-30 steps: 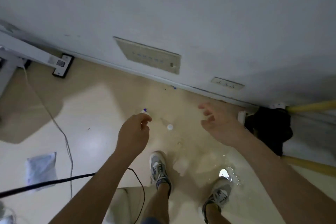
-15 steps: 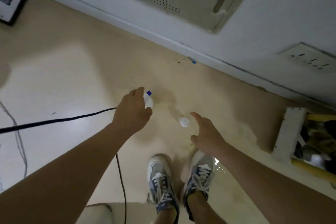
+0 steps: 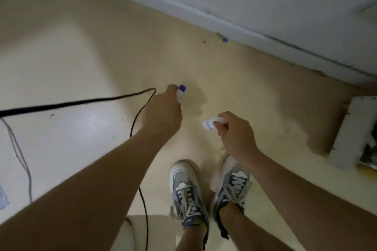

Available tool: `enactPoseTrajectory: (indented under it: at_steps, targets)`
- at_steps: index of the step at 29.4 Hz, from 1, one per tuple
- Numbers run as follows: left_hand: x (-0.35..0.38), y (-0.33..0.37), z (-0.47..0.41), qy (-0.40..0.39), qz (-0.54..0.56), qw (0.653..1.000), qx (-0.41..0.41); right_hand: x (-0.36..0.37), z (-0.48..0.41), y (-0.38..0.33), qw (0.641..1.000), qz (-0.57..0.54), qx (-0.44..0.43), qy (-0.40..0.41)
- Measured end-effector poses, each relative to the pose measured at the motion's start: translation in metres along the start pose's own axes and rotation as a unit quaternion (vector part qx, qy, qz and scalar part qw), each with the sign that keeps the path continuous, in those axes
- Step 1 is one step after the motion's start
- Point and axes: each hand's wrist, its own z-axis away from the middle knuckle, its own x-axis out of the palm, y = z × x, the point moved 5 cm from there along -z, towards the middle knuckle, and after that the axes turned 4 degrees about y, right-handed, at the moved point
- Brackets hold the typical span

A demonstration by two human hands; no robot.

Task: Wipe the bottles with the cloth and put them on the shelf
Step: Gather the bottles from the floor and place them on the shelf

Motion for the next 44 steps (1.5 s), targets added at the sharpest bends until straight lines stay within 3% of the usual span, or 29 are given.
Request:
enactPoseTrajectory:
  at_steps: [6, 12, 20, 24, 26, 30, 36, 40, 44]
  targets:
    - [-0.089, 0.083, 0.070, -0.005, 0.132, 0.991, 0.014, -0.155, 0.078, -0.046, 0.963, -0.234, 0.041, 0.127]
    - [-0.238, 0.176, 0.150, 0.065, 0.245, 0.965, 0.071, -0.321, 0.161, -0.117, 0.945, -0.249, -0.041, 0.207]
    - [-0.406, 0.288, 0.303, 0.082, 0.279, 0.918, 0.268, -0.480, 0.323, -0.198, 0.895, -0.358, -0.073, 0.257]
    - [-0.458, 0.355, 0.390, 0.083, 0.235, 0.892, 0.376, -0.522, 0.397, -0.208, 0.899, -0.357, -0.044, 0.248]
    - [-0.465, 0.388, 0.436, 0.094, 0.218, 0.883, 0.405, -0.540, 0.431, -0.203, 0.907, -0.319, -0.046, 0.270]
    - [-0.454, 0.435, 0.505, 0.079, 0.218, 0.874, 0.428, -0.578, 0.494, -0.177, 0.884, -0.289, -0.023, 0.366]
    - [-0.408, 0.486, 0.604, 0.066, 0.181, 0.872, 0.450, -0.608, 0.575, -0.099, 0.853, -0.298, -0.008, 0.429]
    - [-0.370, 0.518, 0.668, 0.061, 0.152, 0.881, 0.444, -0.614, 0.629, -0.041, 0.841, -0.329, -0.011, 0.429]
    - [-0.328, 0.569, 0.749, -0.005, 0.111, 0.866, 0.487, -0.632, 0.695, 0.032, 0.818, -0.395, -0.001, 0.419]
